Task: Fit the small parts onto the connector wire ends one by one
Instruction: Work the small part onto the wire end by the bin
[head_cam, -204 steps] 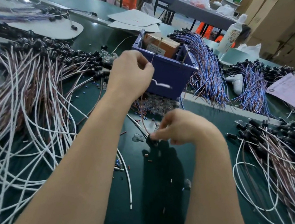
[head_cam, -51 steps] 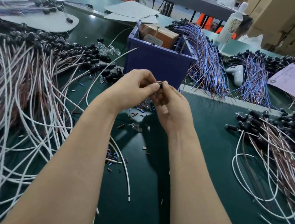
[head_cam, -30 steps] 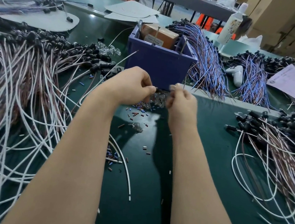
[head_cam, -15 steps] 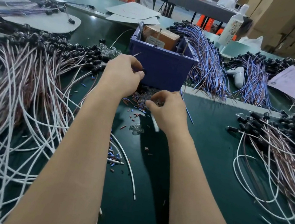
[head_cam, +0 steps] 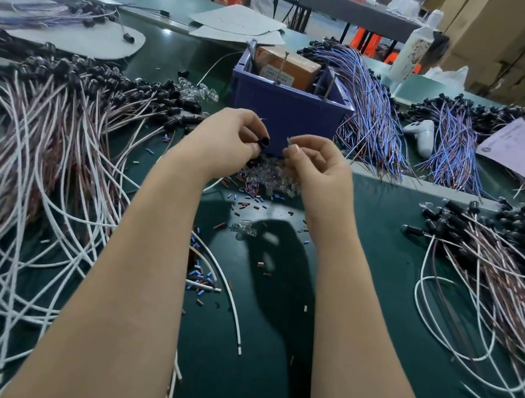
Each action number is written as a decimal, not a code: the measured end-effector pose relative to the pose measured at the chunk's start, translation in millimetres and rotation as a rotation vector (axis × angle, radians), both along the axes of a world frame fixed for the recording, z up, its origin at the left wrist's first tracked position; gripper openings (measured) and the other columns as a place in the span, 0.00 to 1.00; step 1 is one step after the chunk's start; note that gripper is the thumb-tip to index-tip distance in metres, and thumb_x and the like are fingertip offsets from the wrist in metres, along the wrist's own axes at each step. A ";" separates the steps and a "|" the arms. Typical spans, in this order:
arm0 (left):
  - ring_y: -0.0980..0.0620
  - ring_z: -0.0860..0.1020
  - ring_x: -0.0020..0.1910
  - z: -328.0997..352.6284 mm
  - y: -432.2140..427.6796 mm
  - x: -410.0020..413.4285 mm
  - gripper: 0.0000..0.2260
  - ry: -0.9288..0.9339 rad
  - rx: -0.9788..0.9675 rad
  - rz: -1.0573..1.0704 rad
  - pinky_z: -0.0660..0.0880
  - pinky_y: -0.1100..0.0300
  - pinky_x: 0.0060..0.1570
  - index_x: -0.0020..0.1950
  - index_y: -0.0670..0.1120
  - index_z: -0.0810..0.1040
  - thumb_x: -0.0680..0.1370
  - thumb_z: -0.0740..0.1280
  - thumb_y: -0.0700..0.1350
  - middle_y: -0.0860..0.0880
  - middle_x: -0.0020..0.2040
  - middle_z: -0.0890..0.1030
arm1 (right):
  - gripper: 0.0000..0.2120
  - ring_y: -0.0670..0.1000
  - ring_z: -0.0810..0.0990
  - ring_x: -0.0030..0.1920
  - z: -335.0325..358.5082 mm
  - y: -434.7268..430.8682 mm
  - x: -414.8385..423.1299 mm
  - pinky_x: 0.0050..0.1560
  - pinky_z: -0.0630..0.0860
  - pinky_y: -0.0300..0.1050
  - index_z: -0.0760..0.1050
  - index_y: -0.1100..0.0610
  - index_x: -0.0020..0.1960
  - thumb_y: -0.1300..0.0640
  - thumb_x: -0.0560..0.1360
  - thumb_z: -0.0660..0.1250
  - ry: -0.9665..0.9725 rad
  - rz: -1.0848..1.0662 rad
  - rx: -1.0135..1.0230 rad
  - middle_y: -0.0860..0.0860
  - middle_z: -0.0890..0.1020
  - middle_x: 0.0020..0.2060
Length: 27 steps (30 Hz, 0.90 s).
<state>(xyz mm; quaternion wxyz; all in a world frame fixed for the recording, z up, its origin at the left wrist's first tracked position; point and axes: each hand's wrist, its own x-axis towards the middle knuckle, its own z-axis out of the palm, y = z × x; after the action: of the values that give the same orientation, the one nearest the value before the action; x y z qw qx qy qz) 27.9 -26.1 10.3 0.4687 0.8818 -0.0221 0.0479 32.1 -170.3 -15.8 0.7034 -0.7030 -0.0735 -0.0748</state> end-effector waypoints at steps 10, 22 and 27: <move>0.49 0.80 0.51 -2.4 -0.5 -0.8 0.11 0.005 -0.002 -0.019 0.75 0.57 0.56 0.47 0.50 0.78 0.77 0.64 0.34 0.47 0.47 0.82 | 0.10 0.43 0.80 0.42 5.8 -0.7 -3.4 0.49 0.78 0.38 0.79 0.55 0.47 0.68 0.74 0.65 -0.057 0.022 -0.197 0.48 0.82 0.40; 0.50 0.79 0.48 -4.1 -3.3 0.3 0.10 -0.007 0.056 -0.036 0.74 0.61 0.50 0.53 0.48 0.79 0.77 0.65 0.35 0.48 0.47 0.80 | 0.02 0.41 0.78 0.37 4.5 -0.8 -3.0 0.43 0.76 0.35 0.79 0.56 0.44 0.62 0.74 0.69 -0.220 -0.079 -0.442 0.44 0.80 0.35; 0.53 0.77 0.44 -6.7 -7.0 3.1 0.08 -0.088 0.158 -0.053 0.73 0.61 0.50 0.53 0.48 0.80 0.77 0.67 0.39 0.51 0.44 0.79 | 0.02 0.44 0.80 0.40 3.6 -3.4 -2.0 0.45 0.78 0.38 0.80 0.57 0.45 0.61 0.75 0.68 -0.213 -0.131 -0.486 0.45 0.81 0.36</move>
<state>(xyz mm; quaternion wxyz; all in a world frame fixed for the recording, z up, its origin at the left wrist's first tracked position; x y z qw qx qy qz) 30.9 -33.2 3.6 0.3973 0.9122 -0.0698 0.0722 30.1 -173.8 -12.2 0.4959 -0.8427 -0.1175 -0.1737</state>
